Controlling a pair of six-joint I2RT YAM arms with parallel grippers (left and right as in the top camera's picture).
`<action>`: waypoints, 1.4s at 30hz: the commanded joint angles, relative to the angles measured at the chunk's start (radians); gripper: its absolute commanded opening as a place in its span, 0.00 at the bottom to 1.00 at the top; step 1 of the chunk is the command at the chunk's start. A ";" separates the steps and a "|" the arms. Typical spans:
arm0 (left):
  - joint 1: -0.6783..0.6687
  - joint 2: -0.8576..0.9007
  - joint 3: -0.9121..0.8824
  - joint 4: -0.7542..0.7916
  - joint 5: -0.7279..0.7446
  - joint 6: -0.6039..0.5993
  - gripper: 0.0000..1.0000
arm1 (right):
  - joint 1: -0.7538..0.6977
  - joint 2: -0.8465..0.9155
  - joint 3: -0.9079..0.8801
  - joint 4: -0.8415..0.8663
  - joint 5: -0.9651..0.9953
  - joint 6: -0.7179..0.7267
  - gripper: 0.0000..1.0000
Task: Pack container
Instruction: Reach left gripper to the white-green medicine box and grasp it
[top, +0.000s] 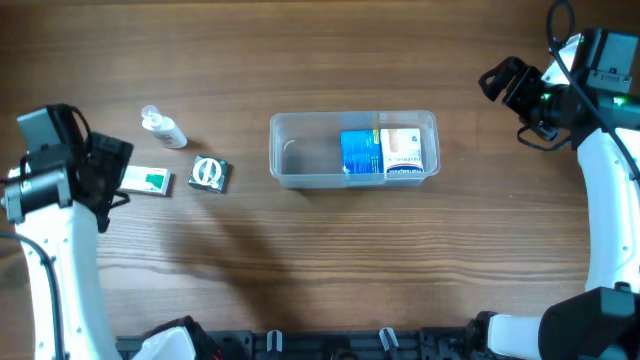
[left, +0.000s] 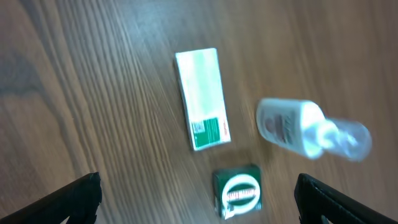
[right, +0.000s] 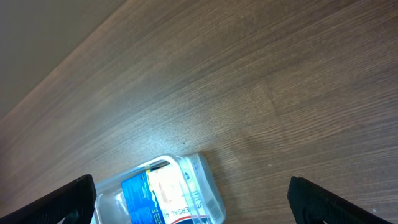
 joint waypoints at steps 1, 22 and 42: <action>0.047 0.127 0.010 0.042 0.011 -0.069 0.99 | 0.000 -0.025 0.002 0.004 -0.016 0.006 1.00; 0.100 0.605 0.010 0.286 0.216 0.026 0.90 | 0.000 -0.025 0.002 0.004 -0.016 0.006 1.00; 0.098 0.419 0.010 0.093 0.272 0.174 0.34 | 0.000 -0.025 0.002 0.004 -0.016 0.006 1.00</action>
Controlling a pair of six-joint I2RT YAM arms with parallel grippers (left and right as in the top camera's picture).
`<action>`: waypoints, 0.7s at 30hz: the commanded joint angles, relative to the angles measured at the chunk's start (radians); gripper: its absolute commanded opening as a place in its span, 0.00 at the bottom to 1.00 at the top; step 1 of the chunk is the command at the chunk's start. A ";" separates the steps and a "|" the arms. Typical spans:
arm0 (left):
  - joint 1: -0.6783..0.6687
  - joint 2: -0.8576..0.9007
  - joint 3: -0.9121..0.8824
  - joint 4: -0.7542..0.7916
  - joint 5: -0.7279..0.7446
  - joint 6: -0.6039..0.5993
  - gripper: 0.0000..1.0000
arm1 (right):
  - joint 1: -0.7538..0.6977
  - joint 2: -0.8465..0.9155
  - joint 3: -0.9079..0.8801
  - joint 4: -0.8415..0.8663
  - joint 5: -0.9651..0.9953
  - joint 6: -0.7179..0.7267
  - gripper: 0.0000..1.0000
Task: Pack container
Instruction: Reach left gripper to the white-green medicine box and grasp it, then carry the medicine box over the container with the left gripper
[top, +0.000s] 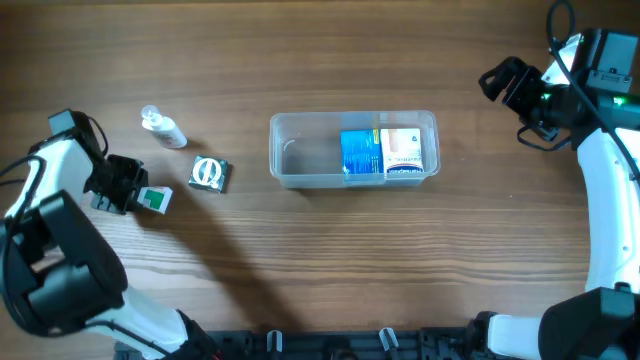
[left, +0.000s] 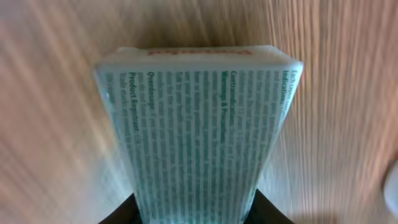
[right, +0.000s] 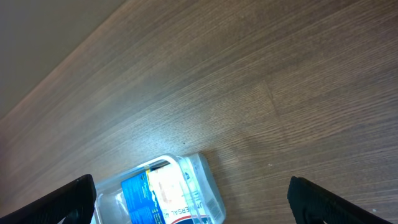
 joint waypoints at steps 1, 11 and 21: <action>0.000 -0.161 0.008 -0.059 0.069 0.092 0.34 | 0.000 -0.025 0.002 0.003 -0.016 0.006 1.00; -0.273 -0.639 0.008 -0.103 0.081 0.165 0.36 | 0.000 -0.025 0.002 0.003 -0.016 0.006 1.00; -0.962 -0.646 0.008 0.174 -0.277 0.171 0.37 | 0.000 -0.025 0.002 0.003 -0.016 0.006 1.00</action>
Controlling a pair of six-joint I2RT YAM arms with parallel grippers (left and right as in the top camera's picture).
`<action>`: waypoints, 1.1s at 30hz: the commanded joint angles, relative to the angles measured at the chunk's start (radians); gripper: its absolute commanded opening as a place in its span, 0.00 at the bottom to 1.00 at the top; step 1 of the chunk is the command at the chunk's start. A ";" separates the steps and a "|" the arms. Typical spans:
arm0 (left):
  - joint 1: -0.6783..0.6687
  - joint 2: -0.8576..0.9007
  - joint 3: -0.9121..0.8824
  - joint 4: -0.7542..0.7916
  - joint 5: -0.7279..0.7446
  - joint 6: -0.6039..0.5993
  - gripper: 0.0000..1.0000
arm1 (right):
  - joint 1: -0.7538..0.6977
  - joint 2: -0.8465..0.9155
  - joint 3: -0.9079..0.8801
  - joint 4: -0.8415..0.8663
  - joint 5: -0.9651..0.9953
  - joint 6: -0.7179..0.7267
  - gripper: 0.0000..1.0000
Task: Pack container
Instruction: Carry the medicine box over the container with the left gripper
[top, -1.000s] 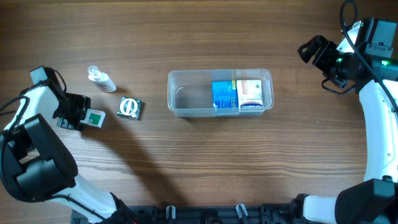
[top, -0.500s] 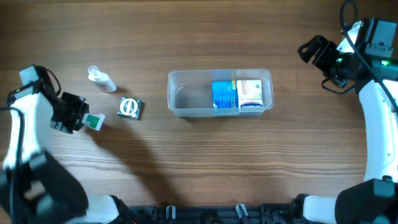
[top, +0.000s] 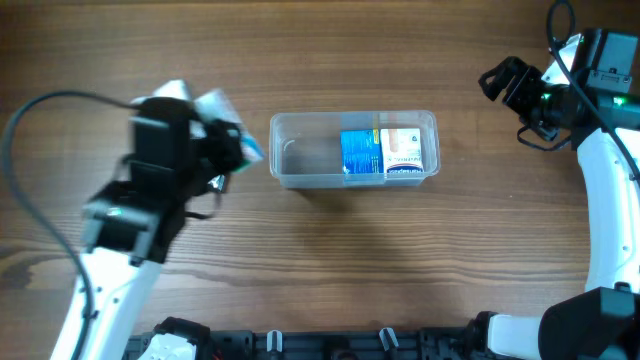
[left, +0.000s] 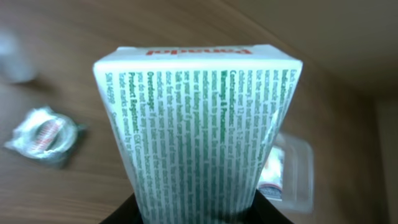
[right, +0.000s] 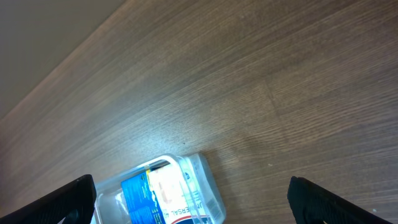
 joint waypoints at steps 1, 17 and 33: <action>-0.205 0.099 0.005 0.091 -0.199 0.042 0.37 | 0.000 -0.025 0.002 0.003 -0.016 0.006 1.00; -0.319 0.616 0.005 0.423 -0.208 0.376 0.49 | 0.000 -0.025 0.002 0.003 -0.016 0.006 1.00; -0.349 0.639 0.005 0.435 -0.162 0.352 0.49 | 0.000 -0.025 0.002 0.003 -0.016 0.006 1.00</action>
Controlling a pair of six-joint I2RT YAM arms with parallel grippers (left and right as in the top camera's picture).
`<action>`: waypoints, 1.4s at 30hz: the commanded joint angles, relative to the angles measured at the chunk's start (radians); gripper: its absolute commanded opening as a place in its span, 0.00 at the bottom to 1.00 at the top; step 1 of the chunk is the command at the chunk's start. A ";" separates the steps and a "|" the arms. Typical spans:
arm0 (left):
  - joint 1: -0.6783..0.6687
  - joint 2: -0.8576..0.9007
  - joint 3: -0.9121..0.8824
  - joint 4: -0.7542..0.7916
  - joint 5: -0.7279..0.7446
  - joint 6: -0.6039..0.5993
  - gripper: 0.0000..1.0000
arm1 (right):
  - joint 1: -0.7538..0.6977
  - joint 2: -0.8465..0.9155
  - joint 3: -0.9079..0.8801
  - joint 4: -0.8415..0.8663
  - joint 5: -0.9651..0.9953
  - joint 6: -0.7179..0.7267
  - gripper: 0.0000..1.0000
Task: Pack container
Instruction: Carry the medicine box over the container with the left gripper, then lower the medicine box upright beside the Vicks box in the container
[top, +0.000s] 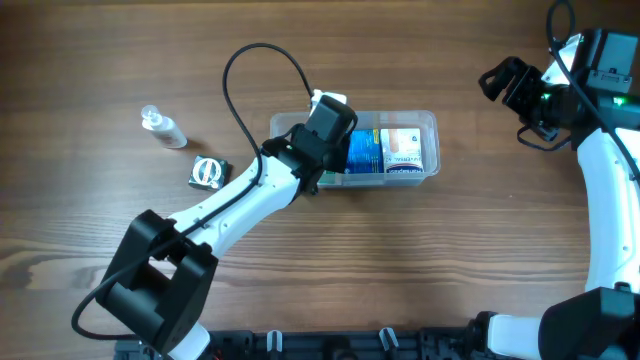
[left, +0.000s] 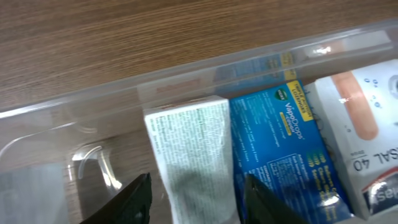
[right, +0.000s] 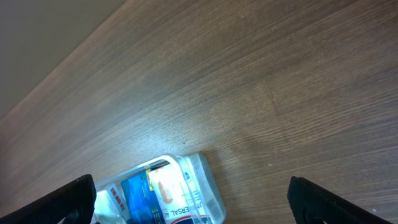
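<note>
The clear plastic container lies mid-table. In it a white box with green print stands left of a blue box and a white plaster box. My left gripper hangs over the container's left half. Its fingers straddle the white-green box with a small gap on each side, so it is open. My right gripper is wide open and holds nothing. It hovers high beyond the container's right end.
A small clear spray bottle and a green packet with a round label lie on the wood at the left. The left arm's black cable loops above the container's left end.
The white-green box was held aloft in my left gripper beside the container's left end. It now sits inside the container against the blue box, with the fingers loose around it. The right arm has not moved.
My left gripper was open above the white-green box, the bottle and the green packet at the left. Then it was shut on the box at table level. Then it held the box high near the container. Now the box rests in the container.
</note>
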 joint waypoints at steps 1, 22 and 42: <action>-0.026 -0.008 0.002 0.020 0.015 0.013 0.49 | 0.000 -0.025 0.002 0.003 -0.016 0.006 1.00; 0.003 0.048 0.002 0.026 -0.007 -0.014 1.00 | 0.000 -0.025 0.002 0.003 -0.016 0.006 1.00; 0.003 0.109 0.002 0.087 0.018 -0.009 0.61 | 0.000 -0.025 0.002 0.003 -0.016 0.006 1.00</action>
